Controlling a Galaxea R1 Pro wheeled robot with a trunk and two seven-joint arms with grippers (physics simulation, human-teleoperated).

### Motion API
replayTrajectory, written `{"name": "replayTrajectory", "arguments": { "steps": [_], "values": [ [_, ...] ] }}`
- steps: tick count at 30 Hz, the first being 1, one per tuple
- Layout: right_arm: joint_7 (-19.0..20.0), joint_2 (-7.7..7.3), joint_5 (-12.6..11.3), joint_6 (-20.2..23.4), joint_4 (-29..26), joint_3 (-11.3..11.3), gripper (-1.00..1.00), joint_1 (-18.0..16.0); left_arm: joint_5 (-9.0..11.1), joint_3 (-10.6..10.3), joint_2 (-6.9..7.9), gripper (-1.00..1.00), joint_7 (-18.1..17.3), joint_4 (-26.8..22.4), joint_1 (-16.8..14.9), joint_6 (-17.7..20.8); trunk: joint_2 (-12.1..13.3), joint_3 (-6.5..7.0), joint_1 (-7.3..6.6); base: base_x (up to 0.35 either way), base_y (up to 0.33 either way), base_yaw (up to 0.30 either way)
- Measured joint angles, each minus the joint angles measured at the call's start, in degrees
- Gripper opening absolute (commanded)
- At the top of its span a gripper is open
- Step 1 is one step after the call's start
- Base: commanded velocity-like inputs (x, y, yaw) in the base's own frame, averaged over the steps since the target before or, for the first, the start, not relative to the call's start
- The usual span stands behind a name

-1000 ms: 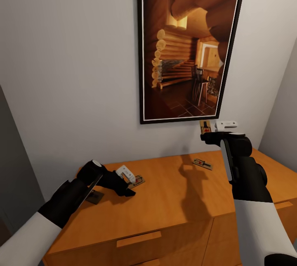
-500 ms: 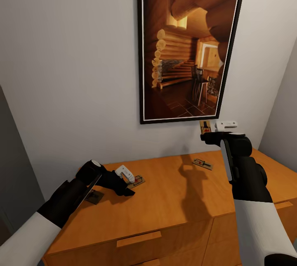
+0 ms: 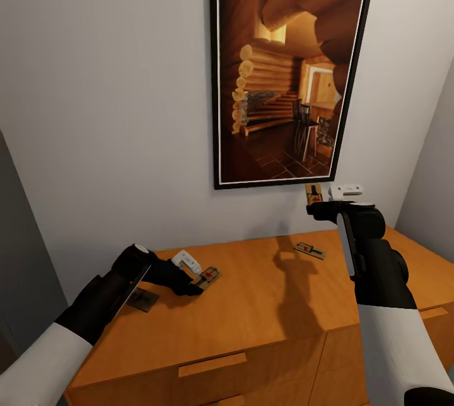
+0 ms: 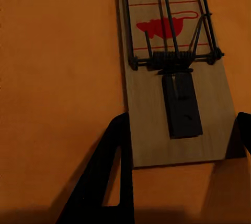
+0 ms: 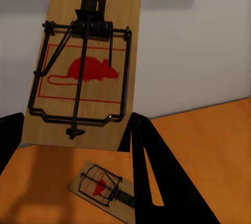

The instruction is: Take the four mousetraps from the cabinet in the bathroom and place them on the bathroom floor. Make sure all four end up on the same floor surface, and ensure that at least two of them are either under or directly next to the same bathroom sink.

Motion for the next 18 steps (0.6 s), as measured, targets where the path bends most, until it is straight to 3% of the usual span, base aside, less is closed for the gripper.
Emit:
{"name": "replayTrajectory", "arguments": {
  "steps": [10,11,14,15,18],
  "values": [
    [0.0,0.0,0.0,0.0,0.0,0.02,-1.0,0.04,-0.54,0.19,-0.16,-1.0,0.14,0.09,-0.02,-0.19,0.0,0.01,0.0,0.0,0.0,0.0],
    [0.0,0.0,0.01,0.0,0.0,0.04,-1.0,0.04,-1.38,0.18,-0.34,-1.0,0.14,-0.89,0.02,-0.36,0.01,-0.01,0.0,0.0,0.0,0.0],
    [0.0,0.0,0.01,0.0,0.0,0.07,-1.0,0.06,-1.22,0.47,-0.78,-1.0,0.11,-7.32,0.01,0.52,0.0,0.0,0.0,0.0,0.0,0.0],
    [0.0,0.0,0.0,0.0,0.0,0.08,-1.0,0.04,-1.14,1.52,-0.9,-1.0,-0.01,-10.62,0.01,1.67,0.0,0.0,0.0,0.0,0.0,0.0],
    [0.0,0.0,0.0,0.0,0.0,0.1,-1.0,0.01,-1.41,4.06,-1.0,-1.0,-0.13,-13.25,0.02,3.34,0.01,-0.01,0.0,0.0,0.0,0.0]
  ]
}}
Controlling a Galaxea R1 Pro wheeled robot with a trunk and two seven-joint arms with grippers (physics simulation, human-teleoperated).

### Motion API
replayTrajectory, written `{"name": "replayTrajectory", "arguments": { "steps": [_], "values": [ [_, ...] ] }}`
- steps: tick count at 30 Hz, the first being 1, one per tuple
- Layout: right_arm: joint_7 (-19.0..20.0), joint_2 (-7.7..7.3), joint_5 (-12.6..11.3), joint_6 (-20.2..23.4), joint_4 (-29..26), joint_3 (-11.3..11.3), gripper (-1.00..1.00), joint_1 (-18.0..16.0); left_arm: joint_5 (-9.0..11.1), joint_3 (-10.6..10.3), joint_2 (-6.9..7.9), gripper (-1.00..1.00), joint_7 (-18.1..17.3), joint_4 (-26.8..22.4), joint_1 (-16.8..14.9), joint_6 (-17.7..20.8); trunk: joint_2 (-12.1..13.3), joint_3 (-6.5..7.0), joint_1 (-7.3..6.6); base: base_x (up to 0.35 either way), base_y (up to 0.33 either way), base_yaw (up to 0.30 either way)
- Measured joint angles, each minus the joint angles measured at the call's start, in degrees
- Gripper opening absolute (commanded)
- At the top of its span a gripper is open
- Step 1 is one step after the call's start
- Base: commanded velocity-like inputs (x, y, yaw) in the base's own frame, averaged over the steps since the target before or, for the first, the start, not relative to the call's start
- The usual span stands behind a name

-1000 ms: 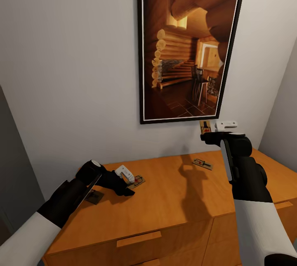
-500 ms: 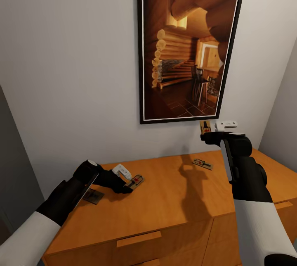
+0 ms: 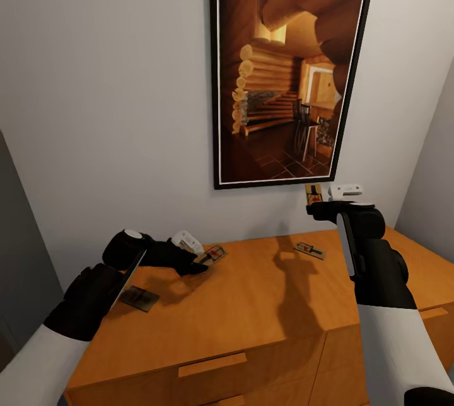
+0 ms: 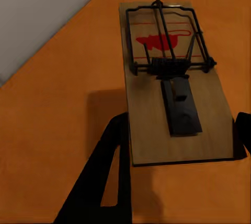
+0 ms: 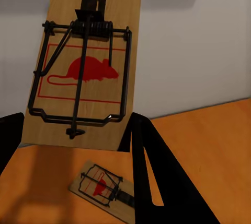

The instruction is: Take the four mousetraps from the cabinet in the bathroom and place them on the bathroom floor. Make sure all four end up on the same floor surface, and ensure that at least two of them are either under or directly next to the same bathroom sink.

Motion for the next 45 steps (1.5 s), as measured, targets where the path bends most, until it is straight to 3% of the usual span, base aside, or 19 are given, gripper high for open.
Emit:
{"name": "replayTrajectory", "arguments": {
  "steps": [4,9,28,45],
  "values": [
    [0.0,0.0,0.01,0.0,0.0,0.0,-1.0,0.04,0.03,2.7,-0.09,-1.0,-0.12,-1.28,0.0,0.96,0.0,0.0,0.0,0.0,0.0,0.0],
    [0.0,0.0,0.01,0.0,0.0,-0.01,-1.0,0.03,0.04,3.59,-0.07,-1.0,-0.16,-1.65,0.0,1.42,0.0,0.0,0.0,0.0,0.0,0.0],
    [0.0,0.0,-0.07,0.0,0.0,-0.01,-1.0,0.01,-0.48,4.28,0.01,-1.0,0.33,-1.78,0.0,1.66,0.0,0.0,0.01,-0.012,0.0,0.0],
    [-0.07,-0.01,-0.18,0.0,0.0,-0.02,-1.0,0.04,-0.62,4.34,0.03,-1.0,0.45,-1.88,0.0,2.16,0.01,0.0,0.03,-0.304,0.0,0.0]
  ]
}}
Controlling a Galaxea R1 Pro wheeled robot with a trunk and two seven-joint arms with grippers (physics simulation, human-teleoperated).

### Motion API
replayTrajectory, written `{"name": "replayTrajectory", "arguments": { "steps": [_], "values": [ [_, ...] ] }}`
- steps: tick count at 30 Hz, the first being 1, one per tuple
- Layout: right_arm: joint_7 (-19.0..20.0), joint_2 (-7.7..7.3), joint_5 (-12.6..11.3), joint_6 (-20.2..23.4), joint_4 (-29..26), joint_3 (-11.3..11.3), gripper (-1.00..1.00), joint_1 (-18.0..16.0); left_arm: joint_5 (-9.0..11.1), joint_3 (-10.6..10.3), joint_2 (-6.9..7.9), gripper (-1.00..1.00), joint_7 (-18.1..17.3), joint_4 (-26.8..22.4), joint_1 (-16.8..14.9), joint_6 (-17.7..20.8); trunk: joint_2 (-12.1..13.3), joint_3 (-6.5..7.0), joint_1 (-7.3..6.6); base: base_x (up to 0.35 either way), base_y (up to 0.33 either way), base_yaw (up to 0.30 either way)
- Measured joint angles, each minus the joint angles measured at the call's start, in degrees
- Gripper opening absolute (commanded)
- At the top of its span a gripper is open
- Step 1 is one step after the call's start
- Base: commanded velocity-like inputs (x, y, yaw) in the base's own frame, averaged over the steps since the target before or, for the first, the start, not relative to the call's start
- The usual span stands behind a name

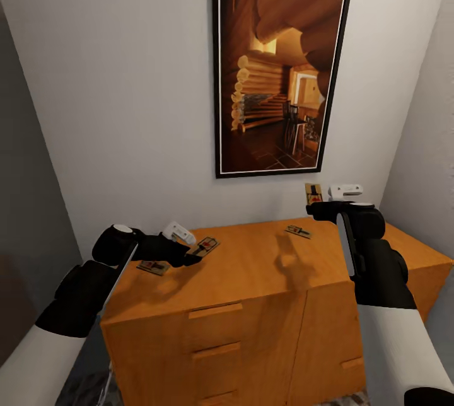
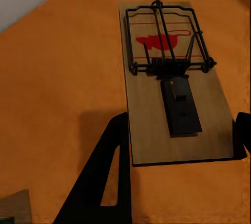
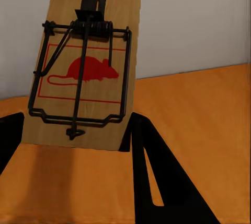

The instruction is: Take the four mousetraps from the cabinet in the bathroom and place them on the bathroom floor. Make sure all four end up on the same floor surface, and ensure that at least two of them are either under or directly next to the same bathroom sink.

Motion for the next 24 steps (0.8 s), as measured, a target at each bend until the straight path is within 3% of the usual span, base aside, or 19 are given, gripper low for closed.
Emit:
{"name": "replayTrajectory", "arguments": {
  "steps": [8,24],
  "values": [
    [0.06,0.01,0.01,0.0,0.0,-0.01,-1.0,-0.01,0.06,0.31,0.09,-1.0,0.0,0.04,0.0,-0.07,0.0,0.0,-0.02,-0.215,0.0,0.0],
    [0.07,0.01,-0.02,0.0,0.08,0.0,-1.0,0.01,0.09,0.69,0.11,-1.0,-0.02,0.13,0.0,-0.32,-0.01,0.0,-0.03,-0.013,0.0,0.0]
  ]
}}
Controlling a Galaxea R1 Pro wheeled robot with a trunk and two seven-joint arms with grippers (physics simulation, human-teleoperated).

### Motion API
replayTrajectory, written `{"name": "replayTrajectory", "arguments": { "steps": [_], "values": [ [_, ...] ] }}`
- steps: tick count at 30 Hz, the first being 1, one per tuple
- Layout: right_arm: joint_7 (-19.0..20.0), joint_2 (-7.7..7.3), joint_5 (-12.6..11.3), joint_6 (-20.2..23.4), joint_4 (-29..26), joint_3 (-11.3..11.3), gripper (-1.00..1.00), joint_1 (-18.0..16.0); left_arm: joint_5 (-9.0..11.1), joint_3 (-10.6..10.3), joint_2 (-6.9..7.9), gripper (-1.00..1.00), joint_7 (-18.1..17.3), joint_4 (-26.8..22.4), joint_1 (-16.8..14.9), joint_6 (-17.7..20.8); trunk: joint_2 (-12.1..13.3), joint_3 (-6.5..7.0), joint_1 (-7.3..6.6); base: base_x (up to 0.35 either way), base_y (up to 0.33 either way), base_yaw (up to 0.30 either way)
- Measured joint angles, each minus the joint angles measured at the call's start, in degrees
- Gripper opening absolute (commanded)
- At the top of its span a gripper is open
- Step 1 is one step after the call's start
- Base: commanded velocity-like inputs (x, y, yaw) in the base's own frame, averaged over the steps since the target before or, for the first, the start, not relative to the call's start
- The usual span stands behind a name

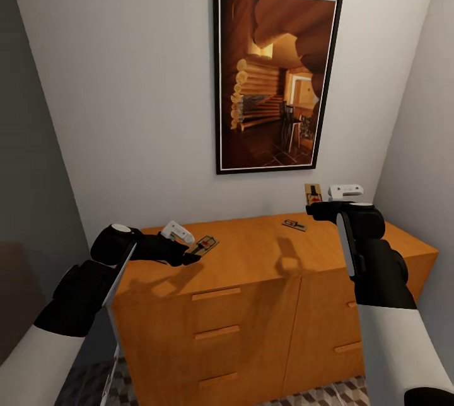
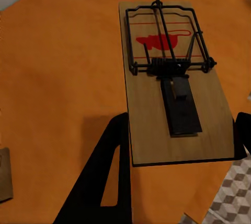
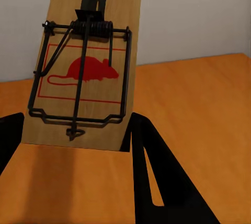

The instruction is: Take the four mousetraps from the cabinet in the bathroom and place them on the bathroom floor. Make sure all four end up on the same floor surface, and ensure that at least two of them are either under or directly next to the same bathroom sink.

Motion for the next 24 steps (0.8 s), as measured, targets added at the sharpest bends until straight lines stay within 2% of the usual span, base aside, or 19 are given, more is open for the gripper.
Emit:
{"name": "replayTrajectory", "arguments": {
  "steps": [15,16,17,19,20,23,24],
  "values": [
    [0.11,0.0,0.1,0.0,0.01,0.0,-1.0,-0.03,0.17,0.02,-0.06,-1.0,0.17,0.35,0.0,-0.04,0.0,0.0,0.0,0.0,0.0,0.0],
    [0.15,0.06,-0.16,0.0,0.01,0.08,-1.0,-0.01,-0.36,2.52,-0.97,-1.0,6.43,0.49,-0.01,-0.18,0.0,0.0,0.0,0.0,0.0,0.0],
    [0.16,0.08,-0.13,0.0,0.01,0.1,-1.0,-0.01,0.18,3.15,-1.33,-1.0,7.86,0.46,0.0,0.01,0.0,0.0,0.0,0.0,0.0,0.0],
    [0.14,0.51,-0.28,0.0,0.06,0.22,-1.0,0.01,0.17,5.91,-3.95,-1.0,15.85,0.46,-0.01,-0.26,0.0,0.0,0.0,0.0,0.0,0.0],
    [0.13,0.62,-0.27,0.0,0.12,0.25,-1.0,0.01,0.31,6.38,-4.65,-1.0,17.79,0.49,-0.01,-0.35,0.0,0.0,0.0,0.0,0.0,0.0],
    [0.14,1.52,-0.43,0.01,1.78,0.37,-1.0,-0.01,0.73,7.79,-8.11,-1.0,27.84,0.72,-0.01,-2.16,0.0,0.0,0.0,0.0,0.0,0.0],
    [0.14,1.72,-0.36,0.02,2.28,0.41,-1.0,0.0,0.8,7.91,-8.58,-1.0,29.11,0.75,-0.01,-2.68,0.0,0.0,0.0,0.0,0.0,0.0]
  ]
}}
